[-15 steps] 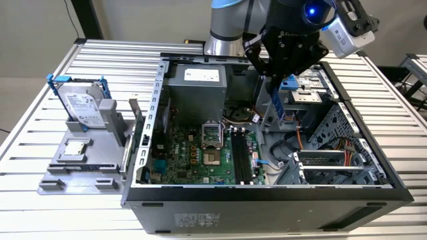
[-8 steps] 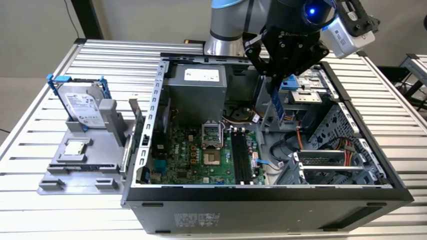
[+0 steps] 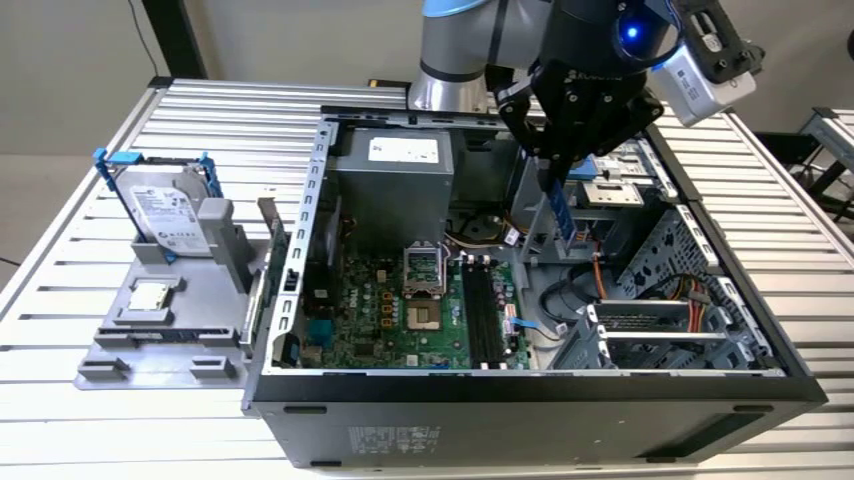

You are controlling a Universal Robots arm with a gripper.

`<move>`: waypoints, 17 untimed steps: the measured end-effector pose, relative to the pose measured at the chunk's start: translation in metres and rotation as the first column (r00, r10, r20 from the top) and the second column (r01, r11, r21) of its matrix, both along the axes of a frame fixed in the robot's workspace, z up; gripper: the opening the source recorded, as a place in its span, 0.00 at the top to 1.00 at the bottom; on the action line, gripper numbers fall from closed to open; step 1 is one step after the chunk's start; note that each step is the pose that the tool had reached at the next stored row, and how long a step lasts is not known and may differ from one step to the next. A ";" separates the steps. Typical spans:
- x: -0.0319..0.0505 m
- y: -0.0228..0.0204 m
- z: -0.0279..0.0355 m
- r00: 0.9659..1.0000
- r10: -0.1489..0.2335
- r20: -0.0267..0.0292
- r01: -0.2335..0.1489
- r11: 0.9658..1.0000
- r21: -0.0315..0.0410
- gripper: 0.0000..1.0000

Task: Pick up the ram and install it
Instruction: 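Insert the ram into the slot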

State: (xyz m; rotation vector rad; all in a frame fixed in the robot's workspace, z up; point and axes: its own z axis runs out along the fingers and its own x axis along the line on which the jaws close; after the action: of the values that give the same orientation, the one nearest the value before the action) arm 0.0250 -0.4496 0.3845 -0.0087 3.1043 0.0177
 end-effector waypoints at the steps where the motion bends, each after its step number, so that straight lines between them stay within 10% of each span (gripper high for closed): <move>1: 0.0000 0.0000 0.0001 1.000 0.000 0.000 0.000 1.000 0.000 1.00; 17: 0.0011 0.0000 -0.0042 1.000 -0.001 0.000 0.001 1.000 0.000 1.00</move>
State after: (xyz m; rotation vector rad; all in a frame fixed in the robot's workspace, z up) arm 0.0261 -0.4496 0.3803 -0.0077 3.1043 0.0179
